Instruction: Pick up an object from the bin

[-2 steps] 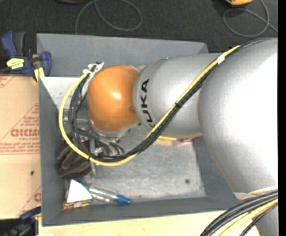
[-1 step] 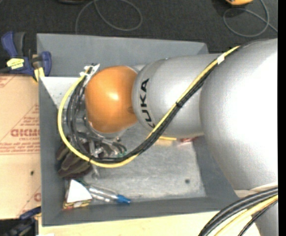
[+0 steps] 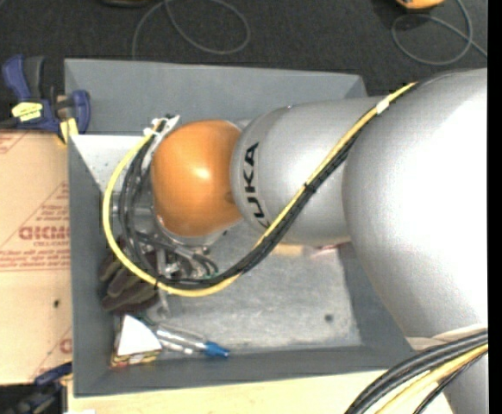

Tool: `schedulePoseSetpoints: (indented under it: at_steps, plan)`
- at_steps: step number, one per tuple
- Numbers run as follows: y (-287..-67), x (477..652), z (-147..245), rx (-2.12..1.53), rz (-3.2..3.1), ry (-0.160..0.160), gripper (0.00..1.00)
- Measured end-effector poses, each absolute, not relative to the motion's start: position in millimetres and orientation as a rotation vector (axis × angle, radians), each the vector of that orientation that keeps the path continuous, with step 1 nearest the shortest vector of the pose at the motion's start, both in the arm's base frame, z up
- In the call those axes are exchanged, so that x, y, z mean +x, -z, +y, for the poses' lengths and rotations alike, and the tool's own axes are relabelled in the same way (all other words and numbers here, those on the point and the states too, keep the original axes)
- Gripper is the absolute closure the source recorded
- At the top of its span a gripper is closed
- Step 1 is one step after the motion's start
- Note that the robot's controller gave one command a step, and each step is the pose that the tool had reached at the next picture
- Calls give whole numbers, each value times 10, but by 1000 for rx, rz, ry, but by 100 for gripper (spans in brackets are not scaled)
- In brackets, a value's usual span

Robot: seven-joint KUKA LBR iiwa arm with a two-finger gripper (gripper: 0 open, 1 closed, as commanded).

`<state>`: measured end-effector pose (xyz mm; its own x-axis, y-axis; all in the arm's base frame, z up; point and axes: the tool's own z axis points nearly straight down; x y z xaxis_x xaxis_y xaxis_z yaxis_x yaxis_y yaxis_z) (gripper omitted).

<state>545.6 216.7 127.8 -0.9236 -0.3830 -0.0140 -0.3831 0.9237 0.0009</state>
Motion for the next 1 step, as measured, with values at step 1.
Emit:
schedulePoseSetpoints:
  at_steps: [1]
  plan:
    - [-1272, 5450, 2156, -595, 3071, -5, 0]
